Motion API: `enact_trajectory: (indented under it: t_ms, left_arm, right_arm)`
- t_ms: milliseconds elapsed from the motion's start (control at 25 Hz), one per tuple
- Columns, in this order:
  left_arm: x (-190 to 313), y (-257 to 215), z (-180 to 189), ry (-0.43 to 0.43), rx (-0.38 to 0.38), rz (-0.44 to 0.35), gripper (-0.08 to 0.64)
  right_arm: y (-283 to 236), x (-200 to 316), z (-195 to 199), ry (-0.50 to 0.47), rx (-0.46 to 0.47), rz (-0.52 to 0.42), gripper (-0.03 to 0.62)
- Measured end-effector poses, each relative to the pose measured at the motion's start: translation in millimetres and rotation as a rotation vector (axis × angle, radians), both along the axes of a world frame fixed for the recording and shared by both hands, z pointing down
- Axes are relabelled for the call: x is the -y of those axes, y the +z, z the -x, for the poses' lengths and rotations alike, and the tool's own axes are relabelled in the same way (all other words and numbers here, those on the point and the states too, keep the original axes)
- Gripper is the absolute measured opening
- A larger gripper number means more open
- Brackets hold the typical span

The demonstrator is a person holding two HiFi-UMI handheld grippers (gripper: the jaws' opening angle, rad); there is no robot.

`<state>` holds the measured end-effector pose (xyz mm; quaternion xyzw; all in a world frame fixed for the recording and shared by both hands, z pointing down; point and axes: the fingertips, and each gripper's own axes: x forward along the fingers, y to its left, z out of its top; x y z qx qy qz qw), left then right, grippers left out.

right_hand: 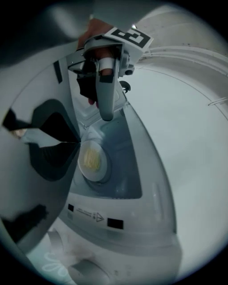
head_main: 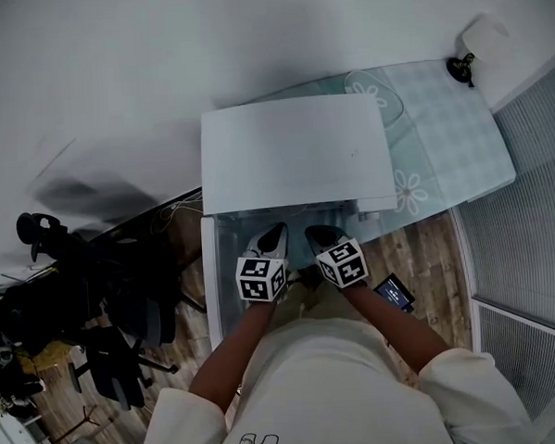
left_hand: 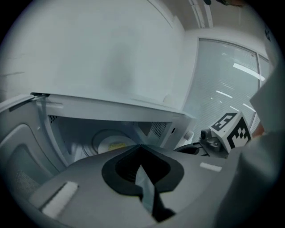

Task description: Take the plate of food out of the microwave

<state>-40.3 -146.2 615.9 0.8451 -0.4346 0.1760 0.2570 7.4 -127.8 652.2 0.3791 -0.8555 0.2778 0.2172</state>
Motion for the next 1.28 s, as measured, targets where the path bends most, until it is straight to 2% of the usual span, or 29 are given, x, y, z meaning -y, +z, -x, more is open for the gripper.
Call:
enact_trajectory:
  t_ms: [80,160,280,320,400,440,560,760,1000,1280]
  left_arm:
    - [5,10,2,0.013,0.011,0.002,0.003]
    - [7,11,6,0.017,0.009,0.003,0.003]
    - [3,6,11,0.018,0.002,-0.009,0.003]
    - [1,6,13,0.016,0.006,-0.008,0.003]
    - [0,11,17,0.003,0.012,0.001,0.003]
    - [1,15,19,-0.010,0.009,0.008,0.004]
    - [7,35,24,-0.062,-0.006,0.037,0.005]
    - [6,61,22,-0.071,0.026,0.077,0.005]
    - [8,68,20,-0.061,0.042,0.093,0.004]
    - [7,70,23,-0.060,0.054,0.099,0.004]
  right_arm:
    - [17,9,-1,0.036,0.005,0.026,0.014]
    - [31,17,1,0.085,0.053,0.068,0.014]
    - [48,27,2,0.218,0.249,0.182,0.029]
    - [55,31,1,0.285,0.340,0.231,0.091]
    - [70,36,-5,0.424,0.497,0.320,0.101]
    - [77,38,-9,0.480,0.545,0.347,0.100]
    - [91,41,-17,0.584,0.614,0.373,0.104]
    - [89,45,-18,0.642,0.706,0.372,0.114]
    - [88,53,-14,0.657,0.735,0.374,0.114]
    - [88,64,-10,0.675,0.837,0.395,0.114]
